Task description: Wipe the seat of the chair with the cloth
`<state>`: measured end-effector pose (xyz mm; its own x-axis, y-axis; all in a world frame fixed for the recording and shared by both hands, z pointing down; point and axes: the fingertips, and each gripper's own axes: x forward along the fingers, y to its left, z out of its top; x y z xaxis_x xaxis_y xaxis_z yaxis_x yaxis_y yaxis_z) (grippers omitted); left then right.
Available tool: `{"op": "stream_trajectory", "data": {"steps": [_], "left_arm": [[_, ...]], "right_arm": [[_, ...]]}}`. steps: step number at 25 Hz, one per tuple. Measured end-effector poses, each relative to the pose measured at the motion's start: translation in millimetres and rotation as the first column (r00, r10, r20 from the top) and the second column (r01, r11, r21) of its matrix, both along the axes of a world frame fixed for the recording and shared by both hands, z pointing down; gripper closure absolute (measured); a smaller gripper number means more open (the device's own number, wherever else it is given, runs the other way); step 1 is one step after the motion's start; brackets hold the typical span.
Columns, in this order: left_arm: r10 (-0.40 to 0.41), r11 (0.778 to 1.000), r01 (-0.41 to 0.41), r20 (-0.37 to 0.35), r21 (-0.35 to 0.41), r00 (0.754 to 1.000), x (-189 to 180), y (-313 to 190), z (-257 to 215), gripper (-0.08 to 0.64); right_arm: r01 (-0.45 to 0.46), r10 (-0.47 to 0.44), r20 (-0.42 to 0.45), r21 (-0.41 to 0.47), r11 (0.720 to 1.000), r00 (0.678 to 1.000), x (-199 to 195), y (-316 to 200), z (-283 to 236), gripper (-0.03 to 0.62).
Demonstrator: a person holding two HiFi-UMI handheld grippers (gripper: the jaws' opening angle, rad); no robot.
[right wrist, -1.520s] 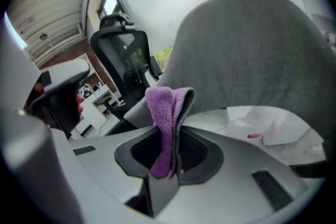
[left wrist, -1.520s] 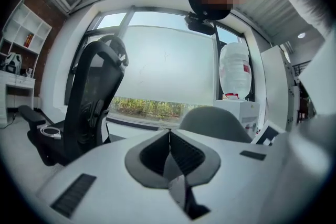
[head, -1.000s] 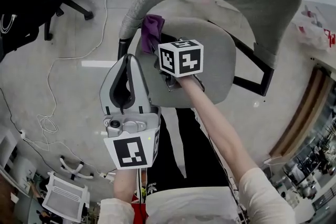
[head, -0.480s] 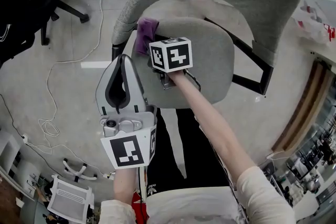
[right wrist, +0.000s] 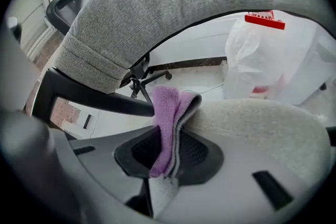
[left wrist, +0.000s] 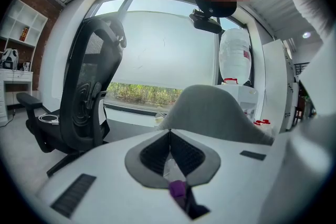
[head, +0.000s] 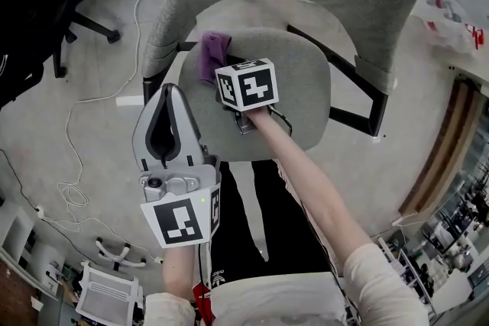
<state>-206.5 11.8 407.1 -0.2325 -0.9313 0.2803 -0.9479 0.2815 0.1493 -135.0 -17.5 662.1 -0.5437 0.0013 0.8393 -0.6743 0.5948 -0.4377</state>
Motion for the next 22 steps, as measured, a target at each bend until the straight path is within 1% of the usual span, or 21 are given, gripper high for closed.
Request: {"op": "stream_trajectory", "data": {"steps": [4, 9, 15, 20, 22], "left_arm": [[-0.001, 1.000, 0.001, -0.012, 0.004, 1.000, 7, -9, -1, 0.548], [0.033, 0.999, -0.033, -0.008, 0.003, 0.999, 21, -22, -4, 0.547], [0.077, 0.997, -0.077, -0.006, 0.006, 0.997, 42, -37, -9, 0.548], [0.118, 0.993, -0.118, 0.000, 0.009, 0.993, 56, -46, -15, 0.548], [0.128, 0.992, -0.128, 0.004, 0.009, 0.992, 59, -48, -17, 0.547]], "right_arm": [[0.002, -0.002, -0.031, 0.022, 1.000, 1.000, 26, -14, 0, 0.500], [-0.011, 0.015, -0.079, 0.052, 0.999, 0.997, 69, -32, 1, 0.500], [-0.068, 0.076, -0.127, 0.069, 0.995, 0.989, 121, -54, 2, 0.500], [-0.068, 0.089, -0.196, 0.109, 0.992, 0.977, 160, -70, 1, 0.500], [-0.091, 0.112, -0.206, 0.111, 0.990, 0.972, 176, -76, 1, 0.500]]}}
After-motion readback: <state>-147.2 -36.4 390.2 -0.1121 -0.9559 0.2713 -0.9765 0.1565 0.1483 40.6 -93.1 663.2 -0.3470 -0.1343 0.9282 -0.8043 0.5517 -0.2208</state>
